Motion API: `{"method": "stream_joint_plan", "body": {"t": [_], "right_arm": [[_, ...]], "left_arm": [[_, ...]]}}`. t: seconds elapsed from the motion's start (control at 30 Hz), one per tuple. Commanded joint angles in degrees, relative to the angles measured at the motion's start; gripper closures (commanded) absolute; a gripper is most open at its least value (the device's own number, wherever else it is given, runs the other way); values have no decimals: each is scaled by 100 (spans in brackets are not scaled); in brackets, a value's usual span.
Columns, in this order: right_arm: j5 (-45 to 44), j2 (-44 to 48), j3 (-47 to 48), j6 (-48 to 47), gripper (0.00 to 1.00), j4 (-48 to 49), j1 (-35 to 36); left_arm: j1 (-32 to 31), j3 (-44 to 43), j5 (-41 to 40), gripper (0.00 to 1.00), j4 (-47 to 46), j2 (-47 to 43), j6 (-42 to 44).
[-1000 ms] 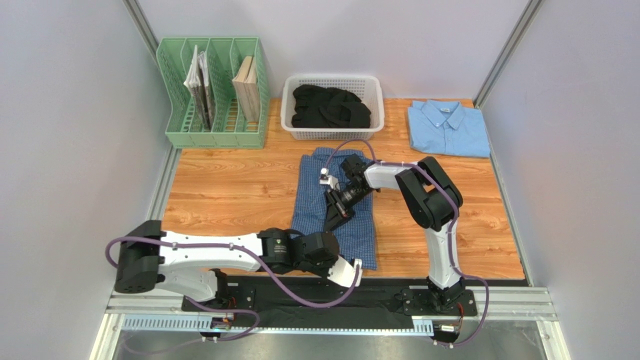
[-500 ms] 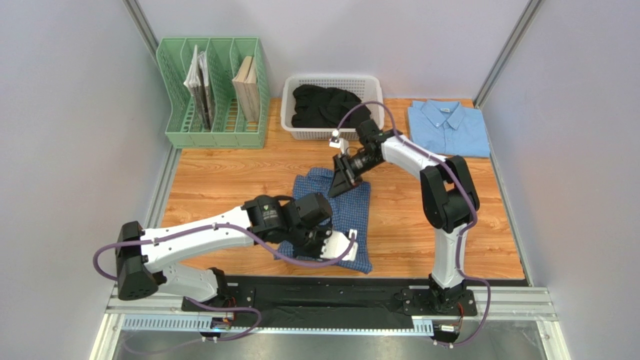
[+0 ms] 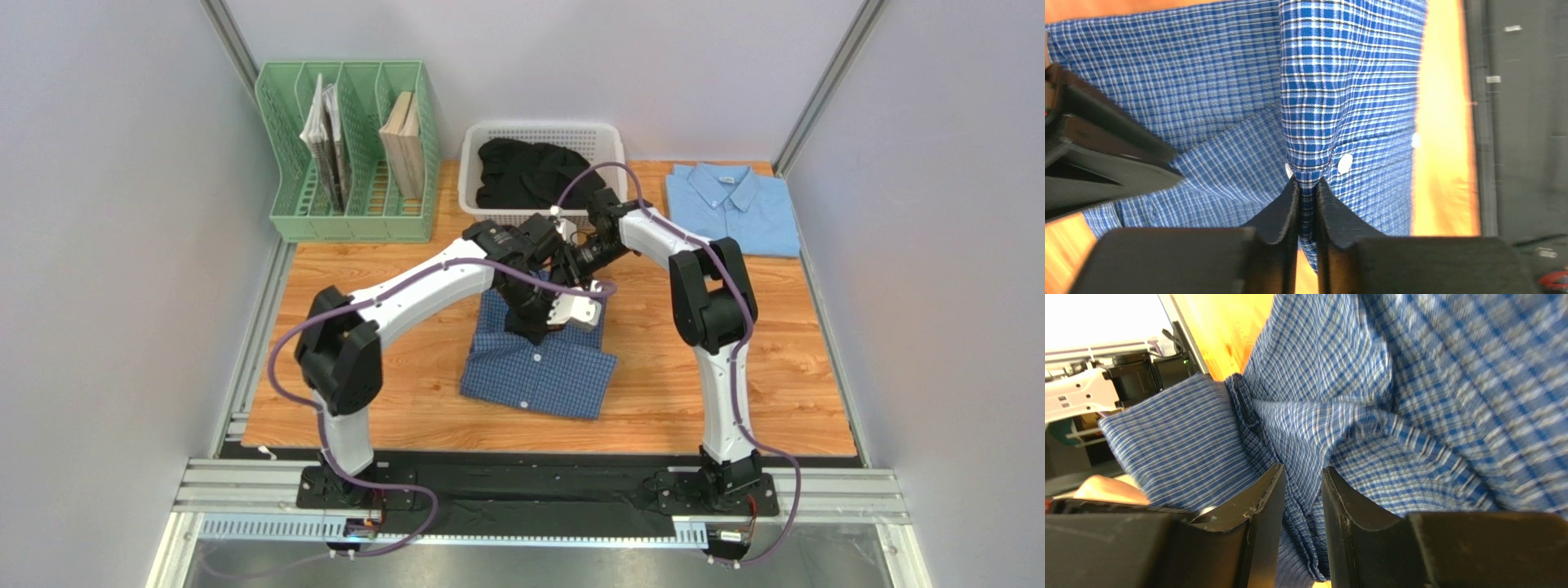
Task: Fold and stack the long sleeve shirts
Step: Fold the shirt
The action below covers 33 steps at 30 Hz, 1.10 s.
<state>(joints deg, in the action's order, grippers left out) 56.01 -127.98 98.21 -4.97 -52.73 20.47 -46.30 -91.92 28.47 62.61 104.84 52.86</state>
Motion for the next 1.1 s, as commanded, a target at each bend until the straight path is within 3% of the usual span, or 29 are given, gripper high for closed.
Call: {"method": "stream_joint_plan", "body": {"t": [0.0, 0.07, 0.13, 0.17, 0.2, 0.23, 0.37, 0.5, 0.63, 0.77, 0.93, 1.07], "right_arm": [[-142, 37, 435, 23, 64, -88, -201], [-379, 72, 593, -56, 64, -176, -263], [-529, 89, 690, -222, 63, -333, -254], [-547, 98, 743, -232, 62, -343, -263], [-573, 116, 760, -232, 62, -343, -263], [-608, 116, 778, -232, 62, -343, -237], [-723, 63, 805, -223, 60, -317, -87], [-933, -33, 577, -337, 60, -150, 202], [-1127, -253, 304, -540, 62, -97, 352], [-1224, -324, -38, -707, 65, -88, 449], [-1154, -61, -557, -839, 68, -115, 554], [-1013, 317, -1206, -1058, 68, -307, 616]], "left_arm": [[489, -729, 519, 68, 6, 686, 910], [718, -1202, 668, 57, -47, 976, 683], [1061, -1512, 1045, 38, 23, 995, 270], [1175, -1600, 1195, 14, 15, 934, 129], [1359, -1610, 1388, 3, -12, 829, -98], [1430, -1540, 1424, 2, -116, 593, -231], [1580, -315, 1346, 3, -257, 21, -320], [1572, 990, 1091, 9, -1083, -534, -793], [1502, 1439, 959, 16, -1251, -368, -1234], [1020, 1773, 284, 24, -1190, -157, -1357], [597, 2239, 247, 36, -1040, -156, -1673], [176, 2749, 693, 38, -882, -358, -2015]]}}
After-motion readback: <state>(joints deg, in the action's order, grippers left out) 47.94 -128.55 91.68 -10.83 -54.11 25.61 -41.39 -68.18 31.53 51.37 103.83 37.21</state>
